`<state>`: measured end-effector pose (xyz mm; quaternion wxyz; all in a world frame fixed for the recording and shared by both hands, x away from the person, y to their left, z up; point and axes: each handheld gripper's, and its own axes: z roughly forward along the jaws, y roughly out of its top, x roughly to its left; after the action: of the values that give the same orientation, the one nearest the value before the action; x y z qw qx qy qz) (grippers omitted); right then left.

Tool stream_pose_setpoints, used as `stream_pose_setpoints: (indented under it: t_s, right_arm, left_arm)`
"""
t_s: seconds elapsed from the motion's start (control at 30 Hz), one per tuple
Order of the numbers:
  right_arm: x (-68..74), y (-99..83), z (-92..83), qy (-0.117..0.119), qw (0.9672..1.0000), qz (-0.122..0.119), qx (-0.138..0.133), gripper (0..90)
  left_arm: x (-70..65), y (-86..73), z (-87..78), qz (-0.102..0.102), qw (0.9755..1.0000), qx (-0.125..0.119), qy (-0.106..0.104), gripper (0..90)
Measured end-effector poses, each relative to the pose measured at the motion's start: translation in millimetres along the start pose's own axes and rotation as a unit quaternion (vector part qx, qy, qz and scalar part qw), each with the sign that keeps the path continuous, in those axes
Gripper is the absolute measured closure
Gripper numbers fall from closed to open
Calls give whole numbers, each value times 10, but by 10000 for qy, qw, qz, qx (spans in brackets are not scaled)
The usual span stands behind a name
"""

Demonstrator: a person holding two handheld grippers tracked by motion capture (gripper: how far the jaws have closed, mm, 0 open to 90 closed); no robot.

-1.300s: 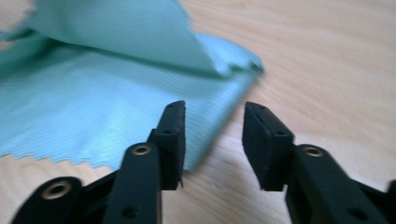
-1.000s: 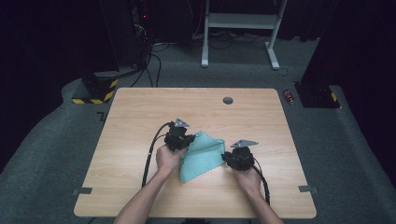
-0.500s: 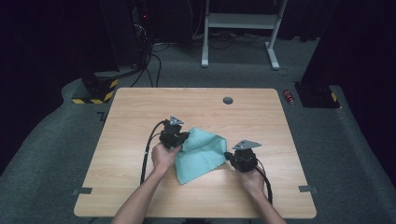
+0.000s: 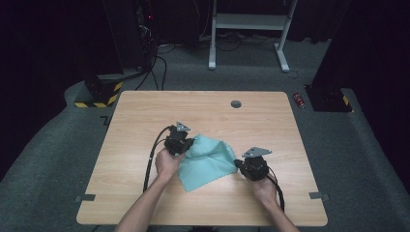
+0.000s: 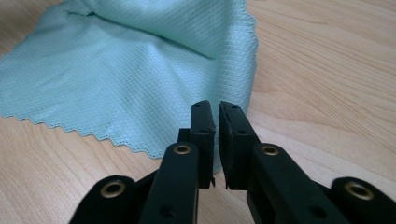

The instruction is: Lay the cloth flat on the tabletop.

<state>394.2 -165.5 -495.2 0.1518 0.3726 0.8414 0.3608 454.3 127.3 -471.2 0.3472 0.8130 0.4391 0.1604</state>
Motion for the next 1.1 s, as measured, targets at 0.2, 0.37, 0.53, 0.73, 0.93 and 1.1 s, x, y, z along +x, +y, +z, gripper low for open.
stream_pose_setpoints:
  t_s: [0.2,0.37,0.53,0.73,0.93,1.1]
  right_arm:
    - [-104,18,-33,-163,9998,-16,75,900]
    - [-113,30,-27,62,9994,317,-127,760]
    - [-16,-60,127,24,9994,226,259,887]
    - [-7,-51,59,73,9998,95,161,896]
    - [34,-96,-17,119,9995,15,286,870]
    - [29,47,-63,-128,9998,97,-141,748]
  left_arm:
    - [60,20,6,-176,9997,-167,100,900]
    - [51,205,216,-244,9995,-194,-39,899]
    - [19,253,337,-193,9995,-196,-131,875]
    - [109,247,137,-574,9971,-219,-456,598]
    - [34,138,4,-333,9986,-119,-402,557]
    - [-32,-77,-82,-117,9997,8,-205,534]
